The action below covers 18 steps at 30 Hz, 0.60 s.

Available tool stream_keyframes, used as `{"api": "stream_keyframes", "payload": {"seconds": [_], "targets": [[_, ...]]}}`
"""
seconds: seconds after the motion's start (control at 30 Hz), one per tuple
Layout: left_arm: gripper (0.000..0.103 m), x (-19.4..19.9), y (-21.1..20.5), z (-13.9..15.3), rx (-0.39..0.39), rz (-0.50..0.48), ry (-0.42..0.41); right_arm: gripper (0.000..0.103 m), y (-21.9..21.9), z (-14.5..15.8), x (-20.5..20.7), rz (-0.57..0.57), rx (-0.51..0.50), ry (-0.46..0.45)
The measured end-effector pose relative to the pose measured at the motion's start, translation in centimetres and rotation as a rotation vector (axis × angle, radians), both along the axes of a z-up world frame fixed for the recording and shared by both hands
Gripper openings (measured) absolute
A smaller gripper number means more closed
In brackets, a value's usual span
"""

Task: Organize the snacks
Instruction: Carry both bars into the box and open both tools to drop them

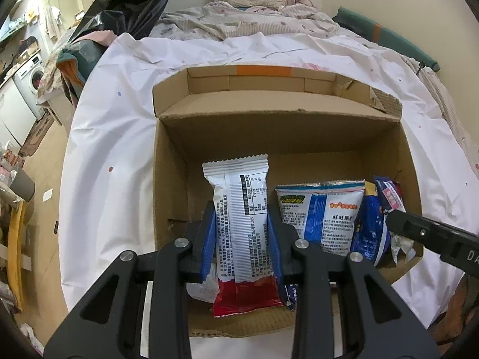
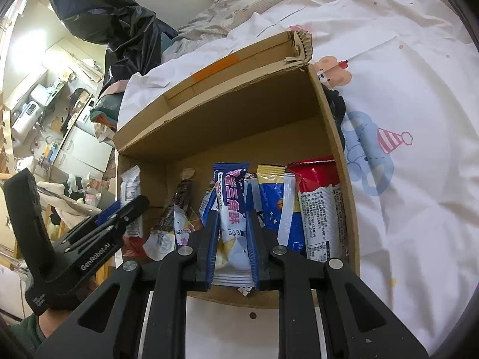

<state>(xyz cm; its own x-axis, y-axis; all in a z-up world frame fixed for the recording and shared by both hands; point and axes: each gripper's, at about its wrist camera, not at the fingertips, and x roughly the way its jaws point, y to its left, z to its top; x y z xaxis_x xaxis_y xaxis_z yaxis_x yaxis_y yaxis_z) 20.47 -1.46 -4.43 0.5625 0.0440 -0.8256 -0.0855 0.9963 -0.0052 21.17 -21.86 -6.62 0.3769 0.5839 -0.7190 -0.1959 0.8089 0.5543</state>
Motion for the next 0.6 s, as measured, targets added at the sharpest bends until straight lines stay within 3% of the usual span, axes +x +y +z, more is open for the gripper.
{"api": "stream_keyframes", "payload": {"seconds": [0.23, 0.27, 0.3, 0.37, 0.4, 0.43, 0.6], "targets": [[0.029, -0.3, 0.0, 0.0, -0.016, -0.005, 0.0, 0.023, -0.1, 0.6, 0.0, -0.008, 0.013, -0.02], [0.033, -0.3, -0.1, 0.1, -0.023, -0.01, 0.003, 0.023, -0.2, 0.8, -0.1, -0.01, 0.017, -0.026], [0.043, -0.4, -0.1, 0.2, -0.024, -0.012, 0.004, 0.027, -0.3, 0.9, -0.1, -0.014, 0.017, -0.032], [0.06, -0.8, -0.1, 0.6, -0.022, -0.008, -0.01, 0.049, -0.6, 1.3, -0.2, -0.026, 0.02, -0.045], [0.069, -1.1, -0.1, 0.9, -0.021, -0.003, -0.022, 0.065, -0.8, 1.6, -0.4, -0.03, 0.029, -0.059], [0.075, -1.3, -0.1, 1.1, -0.022, 0.0, -0.03, 0.073, -0.9, 1.9, -0.5, -0.037, 0.031, -0.075], [0.076, -2.8, 0.2, 2.4, -0.031, -0.007, -0.051, 0.09, -1.3, 3.4, -1.5, -0.056, 0.002, -0.142]]}}
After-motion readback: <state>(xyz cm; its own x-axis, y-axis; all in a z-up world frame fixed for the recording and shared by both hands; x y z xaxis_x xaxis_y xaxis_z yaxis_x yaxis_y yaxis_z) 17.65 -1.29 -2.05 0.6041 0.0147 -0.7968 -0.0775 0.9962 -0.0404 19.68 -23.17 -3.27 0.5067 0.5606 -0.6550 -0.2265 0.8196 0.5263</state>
